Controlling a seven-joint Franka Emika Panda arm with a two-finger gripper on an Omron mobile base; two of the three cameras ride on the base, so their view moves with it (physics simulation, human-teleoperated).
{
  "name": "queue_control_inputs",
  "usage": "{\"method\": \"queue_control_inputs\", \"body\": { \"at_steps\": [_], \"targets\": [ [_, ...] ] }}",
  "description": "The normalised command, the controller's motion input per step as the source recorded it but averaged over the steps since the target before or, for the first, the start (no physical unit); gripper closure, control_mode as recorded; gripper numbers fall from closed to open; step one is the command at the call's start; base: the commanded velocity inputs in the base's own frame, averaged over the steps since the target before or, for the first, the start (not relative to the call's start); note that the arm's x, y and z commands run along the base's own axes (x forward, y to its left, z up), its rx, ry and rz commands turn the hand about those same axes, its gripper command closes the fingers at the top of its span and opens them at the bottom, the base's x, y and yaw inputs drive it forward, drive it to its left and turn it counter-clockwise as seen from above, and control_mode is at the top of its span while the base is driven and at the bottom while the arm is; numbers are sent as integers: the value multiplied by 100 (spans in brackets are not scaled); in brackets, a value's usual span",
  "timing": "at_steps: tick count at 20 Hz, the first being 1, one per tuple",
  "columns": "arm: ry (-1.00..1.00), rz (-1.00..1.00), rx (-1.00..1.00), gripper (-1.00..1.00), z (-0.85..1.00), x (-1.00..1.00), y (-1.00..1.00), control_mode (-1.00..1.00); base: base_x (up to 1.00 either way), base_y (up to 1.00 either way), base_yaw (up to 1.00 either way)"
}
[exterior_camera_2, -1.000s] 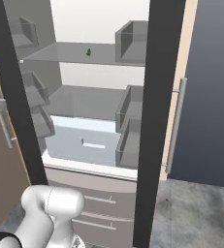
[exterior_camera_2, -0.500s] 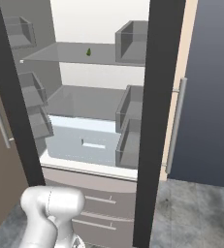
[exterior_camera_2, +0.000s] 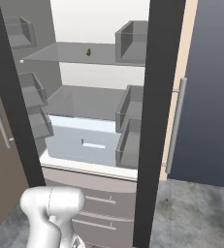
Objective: There is a bowl on the dining counter. Grab a lemon wedge from the fridge and place it in the bowl. Then get the liquor bottle and glass cup from the cabinet and place them next to the bowl.
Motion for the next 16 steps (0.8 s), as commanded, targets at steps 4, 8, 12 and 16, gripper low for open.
{"method": "queue_control_inputs", "body": {
  "at_steps": [4,8,12,16],
  "targets": [
    [0,0,34,-100,0,0,-100,-100,0,0,0],
    [0,3,31,-100,-8,4,-100,-100,0,0,0],
    [0,11,32,-100,-15,21,-95,-100,0,0,0],
    [0,14,32,-100,-9,48,-63,-100,0,0,0]
  ]
}}
